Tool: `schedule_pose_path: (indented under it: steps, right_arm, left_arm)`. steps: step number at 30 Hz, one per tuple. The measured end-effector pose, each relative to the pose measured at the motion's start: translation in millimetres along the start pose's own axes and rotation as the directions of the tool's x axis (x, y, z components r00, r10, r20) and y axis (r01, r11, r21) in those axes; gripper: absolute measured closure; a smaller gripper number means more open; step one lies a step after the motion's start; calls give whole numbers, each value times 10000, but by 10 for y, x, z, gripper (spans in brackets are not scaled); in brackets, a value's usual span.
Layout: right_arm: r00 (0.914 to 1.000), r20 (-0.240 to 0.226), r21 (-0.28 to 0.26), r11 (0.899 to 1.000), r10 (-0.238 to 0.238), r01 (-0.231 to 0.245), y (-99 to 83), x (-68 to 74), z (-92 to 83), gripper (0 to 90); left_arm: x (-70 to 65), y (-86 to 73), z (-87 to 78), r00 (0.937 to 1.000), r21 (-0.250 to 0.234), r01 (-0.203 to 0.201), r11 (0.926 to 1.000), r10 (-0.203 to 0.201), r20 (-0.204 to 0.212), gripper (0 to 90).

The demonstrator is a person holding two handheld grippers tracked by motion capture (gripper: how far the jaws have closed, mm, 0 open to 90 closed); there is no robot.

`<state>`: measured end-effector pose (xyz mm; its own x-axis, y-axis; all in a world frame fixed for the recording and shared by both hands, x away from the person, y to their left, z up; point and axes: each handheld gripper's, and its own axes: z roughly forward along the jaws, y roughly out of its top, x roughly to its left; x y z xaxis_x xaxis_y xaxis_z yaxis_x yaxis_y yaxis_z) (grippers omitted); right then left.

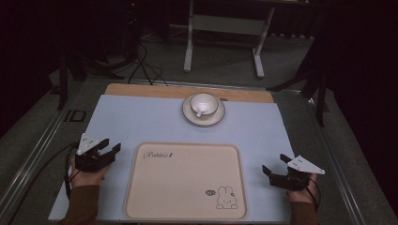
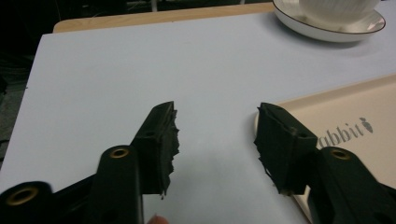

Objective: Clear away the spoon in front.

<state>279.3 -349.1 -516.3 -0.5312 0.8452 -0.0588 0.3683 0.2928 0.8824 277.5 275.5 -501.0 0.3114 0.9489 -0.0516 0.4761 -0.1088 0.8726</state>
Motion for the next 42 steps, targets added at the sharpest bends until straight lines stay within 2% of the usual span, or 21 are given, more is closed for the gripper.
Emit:
schedule_pose_path:
  steps: [4, 7, 12, 15, 19, 22, 27, 36, 42]
  right_arm:
    - [9998, -85, -31, 9998, -174, 174, 1, 29, -9, 124]
    - [9998, -135, -46, 9999, -135, 134, 4, 32, -16, 125]
    - [9998, -75, -69, 9998, -189, 188, 4, 44, -29, 139]
    - [9997, -97, -93, 9997, -231, 230, 2, 53, -41, 139]
    - [9997, -63, -146, 9997, -219, 218, 3, 53, -46, 140]
    - [9998, -26, -133, 9997, -191, 190, 3, 61, -51, 141]
    - [9997, -5, -132, 9996, -234, 234, 4, 70, -49, 141]
    - [9997, -27, -111, 9997, -225, 224, 3, 72, -43, 141]
    - [9997, -21, -99, 9997, -241, 240, 3, 72, -42, 140]
  left_arm:
    - [-14, 26, 11, 9997, 179, 250, 9995, -251, 53, 481]
    - [-19, 41, 5, 9991, 282, 410, 9988, -413, 108, 477]
    - [-58, 78, 6, 9988, 406, 472, 9981, -478, 137, 467]
    - [-112, 114, 12, 9994, 419, 320, 9986, -327, 141, 466]
    - [-190, 192, 21, 9989, 315, 324, 9990, -335, 332, 462]
    - [-263, 256, 42, 9993, 252, 75, 9997, -84, 351, 462]
    - [-346, 341, 73, 9982, 162, -94, 9998, 85, 588, 461]
    - [-479, 496, 159, 9942, -27, -410, 9992, 411, 990, 456]
    - [-577, 593, 264, 9899, 89, -768, 9970, 752, 1206, 446]
